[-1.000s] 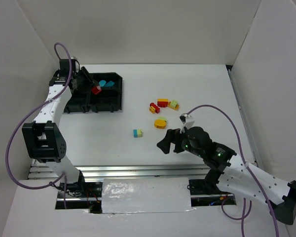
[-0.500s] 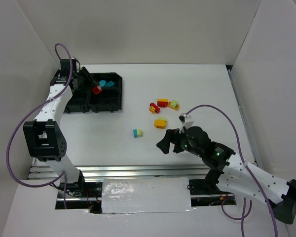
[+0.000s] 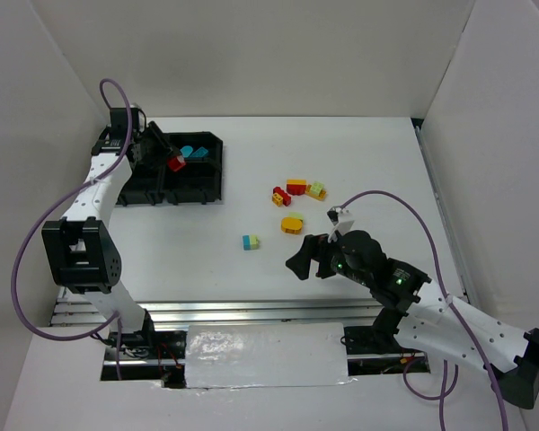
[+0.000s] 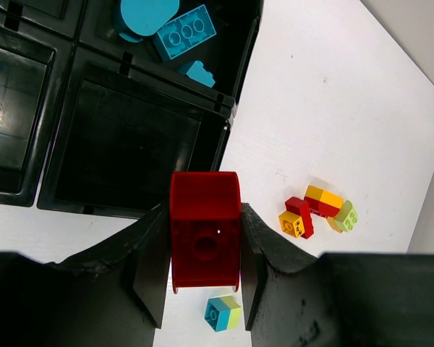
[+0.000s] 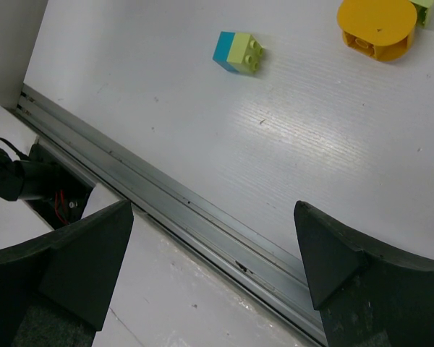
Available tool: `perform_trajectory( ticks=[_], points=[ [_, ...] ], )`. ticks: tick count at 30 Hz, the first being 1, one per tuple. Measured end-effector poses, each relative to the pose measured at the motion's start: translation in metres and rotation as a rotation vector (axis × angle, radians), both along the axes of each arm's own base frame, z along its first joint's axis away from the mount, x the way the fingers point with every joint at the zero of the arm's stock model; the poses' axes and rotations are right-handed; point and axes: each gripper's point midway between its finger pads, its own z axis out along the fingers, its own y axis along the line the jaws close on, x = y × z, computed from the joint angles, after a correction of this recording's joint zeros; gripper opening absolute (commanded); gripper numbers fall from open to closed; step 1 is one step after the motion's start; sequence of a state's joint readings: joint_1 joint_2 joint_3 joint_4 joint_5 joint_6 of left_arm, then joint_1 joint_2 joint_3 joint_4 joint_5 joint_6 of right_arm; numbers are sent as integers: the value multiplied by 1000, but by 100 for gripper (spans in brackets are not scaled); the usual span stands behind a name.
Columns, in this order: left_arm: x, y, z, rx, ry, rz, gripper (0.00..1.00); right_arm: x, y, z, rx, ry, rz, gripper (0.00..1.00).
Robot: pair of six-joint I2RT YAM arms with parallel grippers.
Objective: Sort the legos into containers by color
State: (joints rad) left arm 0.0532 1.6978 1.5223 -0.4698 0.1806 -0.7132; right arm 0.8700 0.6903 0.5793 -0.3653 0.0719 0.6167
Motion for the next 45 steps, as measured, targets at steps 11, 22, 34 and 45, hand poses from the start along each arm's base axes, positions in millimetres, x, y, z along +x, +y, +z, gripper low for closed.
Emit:
perform_trajectory(
  ticks=[11,22,34,45],
  points=[
    [0,0,-1,0,2,0,0,0,0,0,0,0,0,100],
    [0,2,-2,7,4,9,0,0,0,0,-1,1,0,100],
    [-4,5,-2,22,18,21,0,9,-13,-8,-54,22,-81,100],
    [32,-4,23,51,1,12,0,186,-42,56,18,50,-425,100]
  ],
)
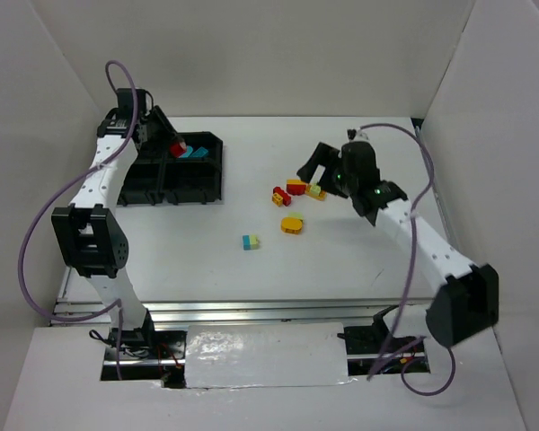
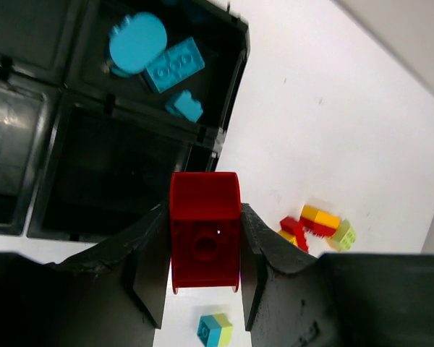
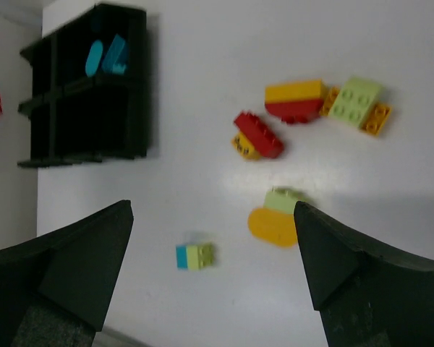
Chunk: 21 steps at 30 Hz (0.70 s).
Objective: Sort the legos into containers by color
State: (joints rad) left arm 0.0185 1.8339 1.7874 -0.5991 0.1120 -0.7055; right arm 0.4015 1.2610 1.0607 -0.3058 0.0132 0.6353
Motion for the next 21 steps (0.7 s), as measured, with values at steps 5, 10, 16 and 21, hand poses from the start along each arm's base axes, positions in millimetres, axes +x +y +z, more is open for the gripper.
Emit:
perform_trajectory(
  ticks=[5,10,16,21],
  points=[
    [-16,-34,-21,41,80,-85,0,78,-16,-20,16,70,-81,100],
    [-38,-48,-40,92,131,-147,0,93,-45,-47,30,243,-186,100],
    [-56,-27,-31,184,107,-122,0,75,-47,-63,208,467,-247,100],
    [-35,-22,4,204,18,-115,0,85,-55,-95,295,609,-243,100]
  ],
)
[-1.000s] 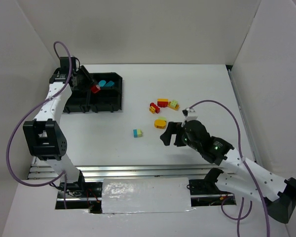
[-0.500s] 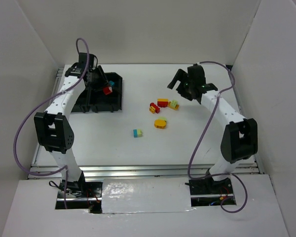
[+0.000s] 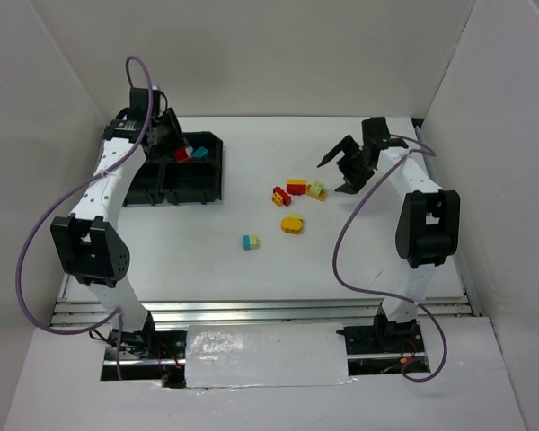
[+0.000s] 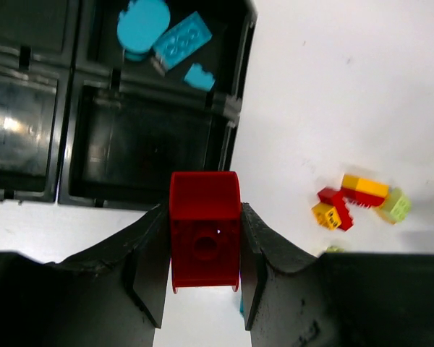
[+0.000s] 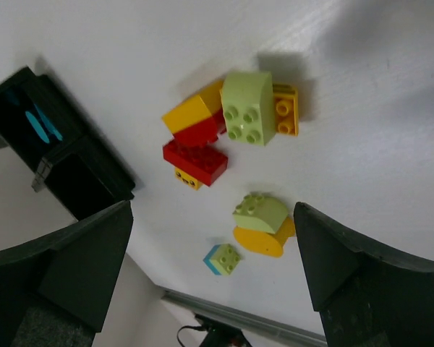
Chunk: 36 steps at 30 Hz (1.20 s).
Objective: Sort the legos into containers by color
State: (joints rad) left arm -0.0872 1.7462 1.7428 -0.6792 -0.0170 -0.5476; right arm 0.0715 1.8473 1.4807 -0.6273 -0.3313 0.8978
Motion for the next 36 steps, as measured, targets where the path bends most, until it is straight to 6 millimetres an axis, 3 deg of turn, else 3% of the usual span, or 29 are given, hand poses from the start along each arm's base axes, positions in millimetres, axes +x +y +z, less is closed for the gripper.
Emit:
perform_trajectory(
  ticks=[2,4,8,12,14,22,27,32,36],
  points=[
    [11,0,6,-20,-18,4,0,12,-14,2,-26,1,0,100],
    [22,-3,-5,-60,-6,3,0,22,-27,12,-62,-32,4,100],
    [25,-1,-58,-55,134,17,0,39,-40,40,-121,-128,30,100],
    [19,2,-94,-22,265,33,0,41,-38,42,-116,-137,57,100],
    [23,5,-97,1,288,41,0,40,-37,39,-117,-133,68,100],
    [41,12,-68,40,215,72,0,38,-37,40,-143,-158,129,100],
    [29,20,-88,75,265,94,0,20,-38,43,-159,-168,168,100],
    [9,26,-115,109,349,99,0,7,-32,74,-183,-240,218,99],
    [5,26,-121,123,358,83,0,-8,-5,94,-255,-279,319,100]
  ],
)
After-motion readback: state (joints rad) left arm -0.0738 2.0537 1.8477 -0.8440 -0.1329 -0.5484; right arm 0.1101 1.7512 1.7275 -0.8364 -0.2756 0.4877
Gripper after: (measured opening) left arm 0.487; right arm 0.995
